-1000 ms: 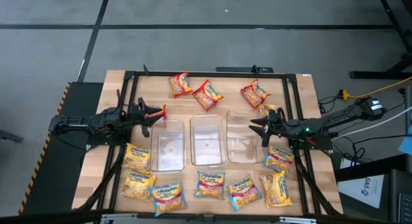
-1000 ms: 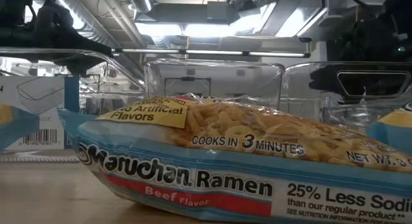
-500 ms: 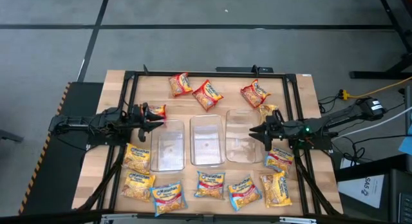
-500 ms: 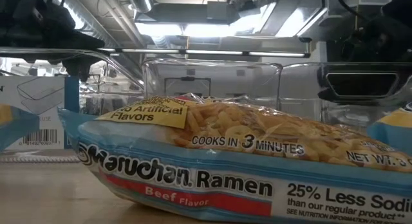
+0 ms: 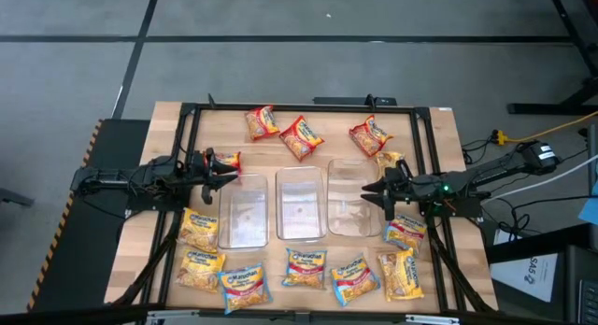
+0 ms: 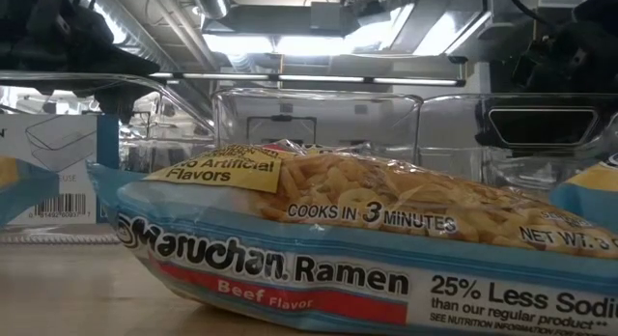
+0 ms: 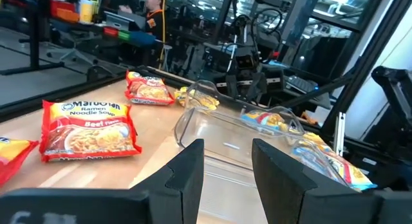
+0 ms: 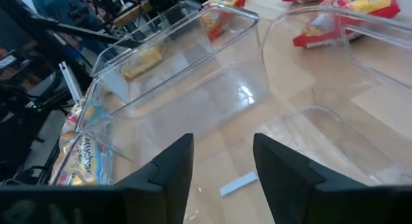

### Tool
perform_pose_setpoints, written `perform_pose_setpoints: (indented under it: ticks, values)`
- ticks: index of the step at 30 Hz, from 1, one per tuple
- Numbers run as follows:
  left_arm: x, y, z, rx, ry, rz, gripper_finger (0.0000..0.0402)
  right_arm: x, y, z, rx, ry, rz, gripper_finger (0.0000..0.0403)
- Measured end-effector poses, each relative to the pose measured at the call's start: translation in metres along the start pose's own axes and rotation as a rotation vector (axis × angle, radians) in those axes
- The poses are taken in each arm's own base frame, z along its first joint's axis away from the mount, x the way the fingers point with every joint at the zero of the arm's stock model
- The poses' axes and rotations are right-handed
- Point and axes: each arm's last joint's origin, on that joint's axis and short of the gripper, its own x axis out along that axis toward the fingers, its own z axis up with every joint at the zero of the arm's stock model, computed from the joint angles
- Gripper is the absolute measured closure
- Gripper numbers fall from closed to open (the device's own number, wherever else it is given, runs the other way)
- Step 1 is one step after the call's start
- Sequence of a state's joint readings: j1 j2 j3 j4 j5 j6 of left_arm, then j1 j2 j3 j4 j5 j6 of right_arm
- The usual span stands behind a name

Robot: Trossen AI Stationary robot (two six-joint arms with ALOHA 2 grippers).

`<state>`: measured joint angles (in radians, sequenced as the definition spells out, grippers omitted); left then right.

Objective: Sort Maruchan noodles
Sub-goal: Put the red noodle pack into the left transparent bin

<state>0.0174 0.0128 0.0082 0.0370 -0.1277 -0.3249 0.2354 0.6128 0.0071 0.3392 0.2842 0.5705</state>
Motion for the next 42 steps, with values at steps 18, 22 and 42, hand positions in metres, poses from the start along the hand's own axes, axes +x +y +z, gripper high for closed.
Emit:
perform_pose_setpoints:
  ticks: [18,22,42]
  values:
    - [-0.001,-0.006,0.008,-0.041,-0.055,-0.123,0.0276,-0.001,0.011,0.008,-0.029,-0.019,0.212,0.0235]
    - [-0.001,-0.005,0.008,-0.039,-0.055,-0.12,0.0276,-0.001,0.011,0.01,-0.023,-0.049,0.206,0.0235]
    - [0.0,0.0,0.009,0.11,-0.108,0.061,0.0276,-0.001,0.007,0.01,-0.107,-0.088,0.082,0.0235]
